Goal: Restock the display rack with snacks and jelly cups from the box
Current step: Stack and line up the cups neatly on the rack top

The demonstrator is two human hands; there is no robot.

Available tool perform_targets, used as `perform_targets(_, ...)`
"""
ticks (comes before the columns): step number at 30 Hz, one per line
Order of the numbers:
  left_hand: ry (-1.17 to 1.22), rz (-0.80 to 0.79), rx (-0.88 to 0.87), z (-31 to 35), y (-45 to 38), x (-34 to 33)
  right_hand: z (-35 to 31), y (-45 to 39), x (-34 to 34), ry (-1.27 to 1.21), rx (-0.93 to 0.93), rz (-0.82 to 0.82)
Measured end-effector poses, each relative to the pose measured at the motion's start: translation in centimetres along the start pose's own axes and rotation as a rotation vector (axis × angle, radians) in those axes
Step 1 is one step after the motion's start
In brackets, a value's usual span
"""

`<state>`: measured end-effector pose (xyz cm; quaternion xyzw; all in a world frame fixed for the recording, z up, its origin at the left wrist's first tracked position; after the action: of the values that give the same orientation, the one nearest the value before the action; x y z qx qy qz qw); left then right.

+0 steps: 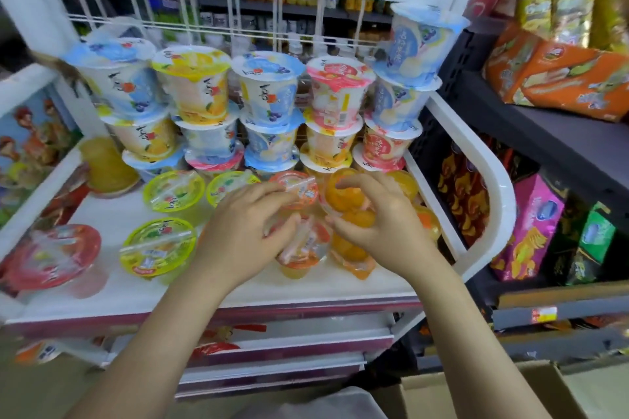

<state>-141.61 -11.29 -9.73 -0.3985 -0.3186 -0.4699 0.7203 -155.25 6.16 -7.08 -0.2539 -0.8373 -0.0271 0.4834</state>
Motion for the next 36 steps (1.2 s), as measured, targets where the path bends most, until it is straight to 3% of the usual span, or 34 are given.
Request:
perform_targets(4, -0.012, 0.239, 0.080, -4.4, 3.8, 4.5, -5.2, -3.9, -2.8, -0.103, 0.138, -0.061)
perform_targets(8, -0.069, 0.362, 0.272, -9.8, 10.0, 8.3, -11.5, -8.4, -7.7, -0.081, 0.276, -0.229)
perform_targets(14, 0.108, 0.295, 0.517, -14.6, 16.5, 9.0, -19.4, -14.0, -14.3, 0.129, 0.383, -0.660)
perform_targets(18, 0.221, 0.258, 0.531, -16.3, 16.7, 8.0, -20.4, -16.3, -17.4, 0.187, 0.351, -0.787)
perform_targets(27, 0.337, 0.258, 0.541, -18.2, 13.1, 6.7, -17.5, -19.0, -17.1, 0.179, 0.293, -0.740)
perform_targets(32, 0.681, 0.383, 0.574, -18.9, 10.9, 6.5, -16.8, -22.3, -16.3, -0.031, 0.268, -0.599)
perform_targets(36, 0.837, 0.451, 0.540, -18.9, 10.5, 5.8, -18.1, -25.3, -17.2, -0.185, 0.219, -0.631)
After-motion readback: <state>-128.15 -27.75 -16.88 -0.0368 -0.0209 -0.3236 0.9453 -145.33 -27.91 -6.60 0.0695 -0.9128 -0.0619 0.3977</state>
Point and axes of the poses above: each hand's wrist, its own y-axis away from the middle knuckle, its own x-axis out of the back of the hand, z = x × y, the point moved 1 cm from there along -y, towards the middle knuckle, and after that the axes turned 14 degrees about -z, right-handed, at the moved point
